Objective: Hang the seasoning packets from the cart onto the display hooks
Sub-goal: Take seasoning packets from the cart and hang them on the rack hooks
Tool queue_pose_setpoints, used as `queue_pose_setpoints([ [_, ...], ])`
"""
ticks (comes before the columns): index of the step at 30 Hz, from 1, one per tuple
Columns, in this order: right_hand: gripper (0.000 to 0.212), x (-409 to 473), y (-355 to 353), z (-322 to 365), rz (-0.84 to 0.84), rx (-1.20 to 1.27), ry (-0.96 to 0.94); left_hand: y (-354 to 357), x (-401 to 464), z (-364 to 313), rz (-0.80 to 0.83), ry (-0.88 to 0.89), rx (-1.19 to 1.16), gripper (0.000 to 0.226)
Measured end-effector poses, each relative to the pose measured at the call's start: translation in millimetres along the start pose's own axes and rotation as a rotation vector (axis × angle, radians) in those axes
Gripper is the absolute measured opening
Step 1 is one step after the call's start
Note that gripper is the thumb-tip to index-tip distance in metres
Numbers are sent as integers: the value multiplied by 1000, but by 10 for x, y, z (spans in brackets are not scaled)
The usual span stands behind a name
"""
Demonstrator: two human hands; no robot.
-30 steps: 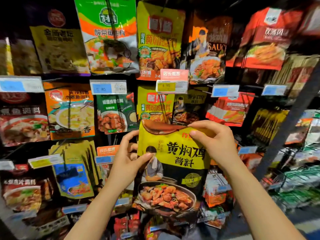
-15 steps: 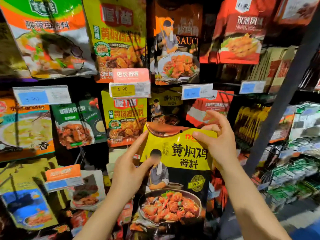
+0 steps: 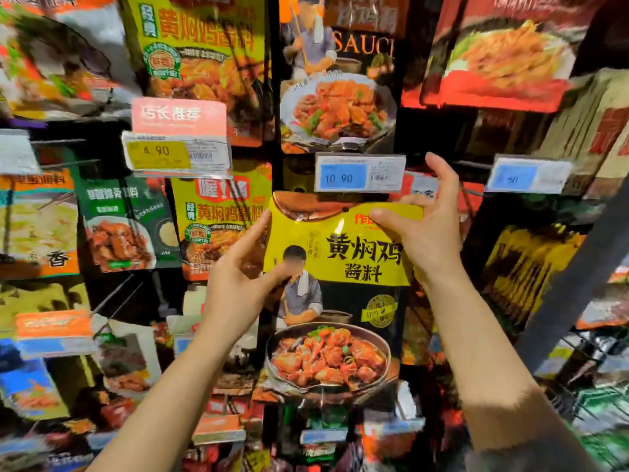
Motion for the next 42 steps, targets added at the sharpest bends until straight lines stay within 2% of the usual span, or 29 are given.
queue_pose_setpoints([
  [3,91,145,12,-59,33,50,-35,-23,46,-78,-64,35,-42,75],
  [6,89,288,19,-92,31,51,-80,-73,211,-8,-114,25,42,71],
  [14,83,409,-15,-127,61,44,-188,-57,345,30,-129,34,91,67],
  [19,84,421,-16,-179,149,40,-160,-7,280,92,-129,-3,107,66],
  [26,85,294,-7,-319,167,89,-77,68,166,205,-113,-11,88,66],
  [42,89,430,17,-195,145,173,-148,-54,255,77,-188,57,123,77],
])
Point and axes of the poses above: each hand's wrist, its own x-axis towards the middle knuckle, its own y-axis out of the palm, z = x × y, the point moved 3 cm from there along x, towards the middle knuckle, and after that the axes turned 15 degrees about z, right-handed, at the moved point
